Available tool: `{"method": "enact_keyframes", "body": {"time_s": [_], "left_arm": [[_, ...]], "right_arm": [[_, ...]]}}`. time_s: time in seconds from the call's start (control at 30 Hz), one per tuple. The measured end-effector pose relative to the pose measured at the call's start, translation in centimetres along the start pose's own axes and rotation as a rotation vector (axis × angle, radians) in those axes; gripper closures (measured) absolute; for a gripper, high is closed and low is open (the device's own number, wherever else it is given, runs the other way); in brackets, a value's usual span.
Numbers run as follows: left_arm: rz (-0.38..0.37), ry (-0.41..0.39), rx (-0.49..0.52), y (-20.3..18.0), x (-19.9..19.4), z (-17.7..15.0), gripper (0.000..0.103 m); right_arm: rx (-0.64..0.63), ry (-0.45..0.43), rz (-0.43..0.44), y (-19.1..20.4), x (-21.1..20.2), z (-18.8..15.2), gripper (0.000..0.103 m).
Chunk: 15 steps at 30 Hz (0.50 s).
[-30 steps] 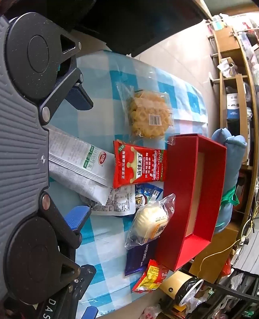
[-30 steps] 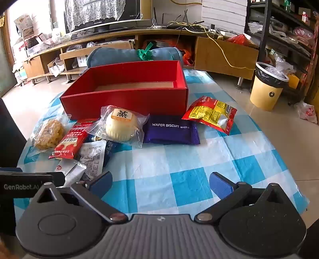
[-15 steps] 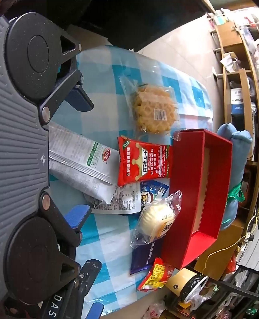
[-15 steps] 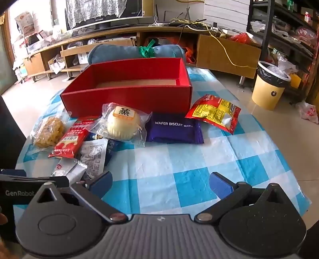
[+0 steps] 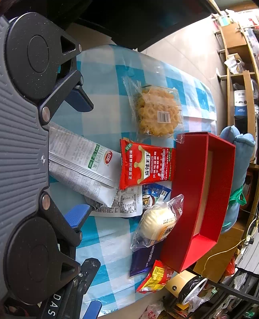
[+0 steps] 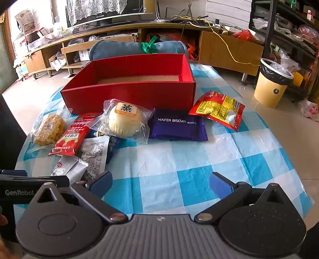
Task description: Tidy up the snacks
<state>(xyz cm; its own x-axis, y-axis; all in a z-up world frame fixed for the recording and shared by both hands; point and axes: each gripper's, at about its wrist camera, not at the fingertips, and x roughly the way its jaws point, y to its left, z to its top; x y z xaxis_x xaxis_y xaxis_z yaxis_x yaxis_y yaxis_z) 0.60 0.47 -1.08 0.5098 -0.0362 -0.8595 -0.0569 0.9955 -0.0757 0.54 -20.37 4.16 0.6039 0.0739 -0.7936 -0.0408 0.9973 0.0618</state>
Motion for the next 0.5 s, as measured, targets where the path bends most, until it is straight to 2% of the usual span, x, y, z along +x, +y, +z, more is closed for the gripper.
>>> {"method": "enact_keyframes", "body": {"time_s": [0.5], "left_arm": [[-0.001, 0.001, 0.003, 0.02, -0.02, -0.22, 0.003]], "right_arm": [[0.0, 0.009, 0.003, -0.01, 0.08, -0.14, 0.004]]}}
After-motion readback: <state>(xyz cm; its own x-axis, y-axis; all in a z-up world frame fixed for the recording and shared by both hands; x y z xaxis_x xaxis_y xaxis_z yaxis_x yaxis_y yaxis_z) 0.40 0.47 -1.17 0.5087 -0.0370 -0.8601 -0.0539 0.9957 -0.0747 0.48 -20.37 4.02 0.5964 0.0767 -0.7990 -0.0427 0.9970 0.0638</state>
